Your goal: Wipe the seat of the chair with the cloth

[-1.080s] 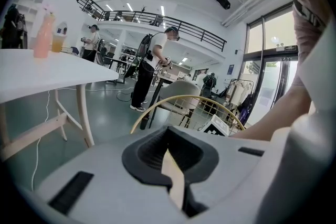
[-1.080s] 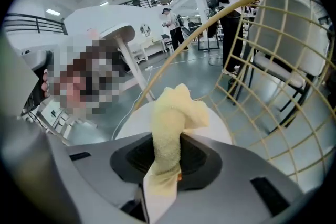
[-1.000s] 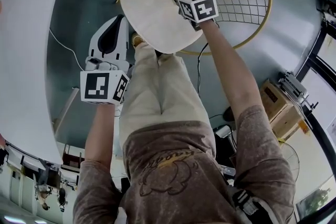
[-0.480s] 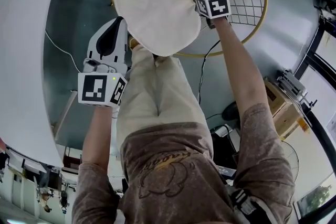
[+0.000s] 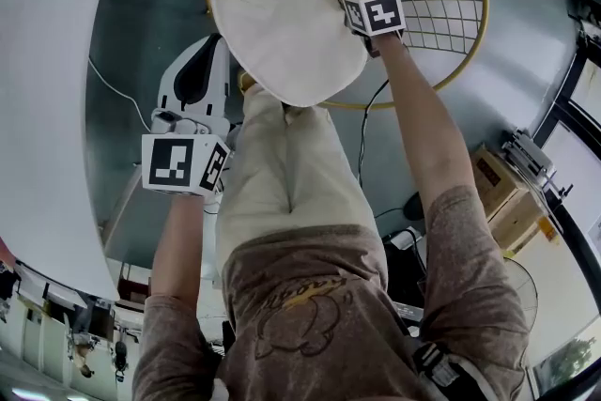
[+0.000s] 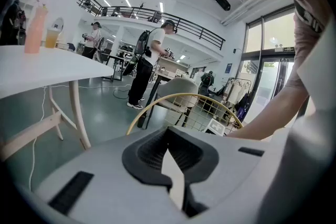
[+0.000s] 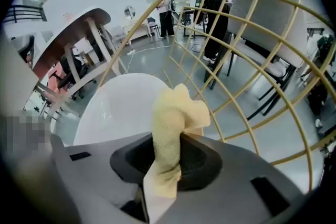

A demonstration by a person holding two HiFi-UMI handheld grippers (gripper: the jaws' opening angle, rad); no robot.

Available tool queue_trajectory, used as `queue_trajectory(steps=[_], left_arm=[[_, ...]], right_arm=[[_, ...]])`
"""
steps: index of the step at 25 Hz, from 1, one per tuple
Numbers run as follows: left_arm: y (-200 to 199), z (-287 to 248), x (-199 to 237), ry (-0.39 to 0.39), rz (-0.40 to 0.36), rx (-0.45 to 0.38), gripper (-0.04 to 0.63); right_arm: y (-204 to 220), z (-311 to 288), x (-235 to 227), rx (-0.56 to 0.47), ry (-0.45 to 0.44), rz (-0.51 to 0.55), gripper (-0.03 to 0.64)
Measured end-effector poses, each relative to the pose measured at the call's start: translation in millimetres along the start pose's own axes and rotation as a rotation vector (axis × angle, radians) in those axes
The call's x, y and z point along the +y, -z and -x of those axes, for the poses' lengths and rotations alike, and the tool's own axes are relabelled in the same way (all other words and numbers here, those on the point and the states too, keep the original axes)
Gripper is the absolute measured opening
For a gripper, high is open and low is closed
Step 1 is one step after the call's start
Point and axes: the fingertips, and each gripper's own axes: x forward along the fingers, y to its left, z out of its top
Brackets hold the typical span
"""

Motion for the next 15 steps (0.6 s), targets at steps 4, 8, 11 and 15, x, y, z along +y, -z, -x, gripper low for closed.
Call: queue_trajectory(steps=[4, 8, 11, 15], left_arm=[[1.3, 3.6, 3.0, -0.006, 0.007, 0.002, 0.009], [2.5, 6.7, 6.3, -0.012, 0.005, 0.002, 0.009], [3.7, 9.1, 6.8, -0.014, 0.000, 0.003, 0.009], [6.2, 13.5, 7.3, -0.019, 0.004, 0.005, 0.009]], right_arm=[[0.9, -6.2, 15.7, 0.000, -0.023, 0.005, 0.120], [0.3, -11.9, 40.2, -0.008, -0.061, 0.000, 0.120], [6.5, -18.7, 64.0, 0.006, -0.099, 0.005, 0.120], [8.3, -23.8, 96.3, 0.000, -0.144, 0.012, 0.120]])
